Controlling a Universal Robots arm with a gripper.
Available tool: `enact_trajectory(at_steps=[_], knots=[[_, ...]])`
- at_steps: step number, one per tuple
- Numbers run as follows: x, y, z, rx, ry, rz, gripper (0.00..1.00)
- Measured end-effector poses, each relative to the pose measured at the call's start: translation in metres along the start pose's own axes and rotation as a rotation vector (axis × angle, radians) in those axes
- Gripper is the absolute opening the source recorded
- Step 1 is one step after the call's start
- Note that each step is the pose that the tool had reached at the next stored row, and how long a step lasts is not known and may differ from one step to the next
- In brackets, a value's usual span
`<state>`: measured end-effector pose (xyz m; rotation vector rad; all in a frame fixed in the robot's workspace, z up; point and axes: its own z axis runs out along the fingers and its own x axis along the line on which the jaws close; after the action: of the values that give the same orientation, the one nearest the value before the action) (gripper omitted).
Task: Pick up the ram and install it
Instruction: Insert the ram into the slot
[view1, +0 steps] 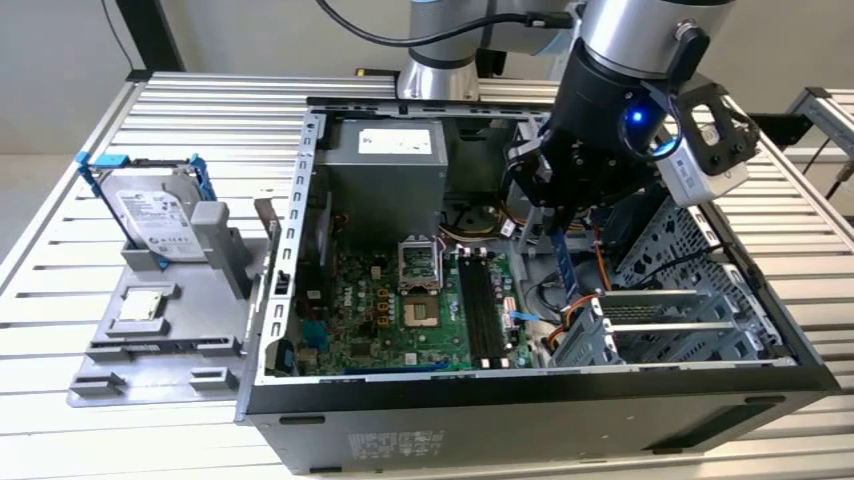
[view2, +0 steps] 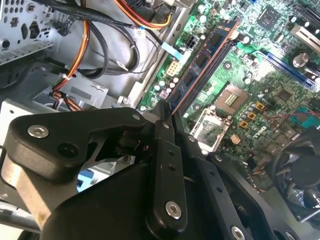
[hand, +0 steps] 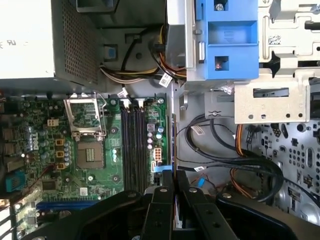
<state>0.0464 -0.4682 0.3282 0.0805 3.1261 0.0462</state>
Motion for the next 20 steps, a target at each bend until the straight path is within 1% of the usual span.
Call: enact_trajectory(at_steps=[11, 16, 17, 20], knots=[[0.0004, -0.0006, 0.0198, 0.0000, 0.0000, 0.000, 0.00], [0.0007, -0.0008, 0.0266, -0.0008, -0.0142, 0.000, 0.00], [0.0023, -0.0010, 0.0283, -0.0009, -0.0167, 0.000, 0.00], [0.0084, -0.0016, 0.0339, -0.0017, -0.0169, 0.000, 0.00]])
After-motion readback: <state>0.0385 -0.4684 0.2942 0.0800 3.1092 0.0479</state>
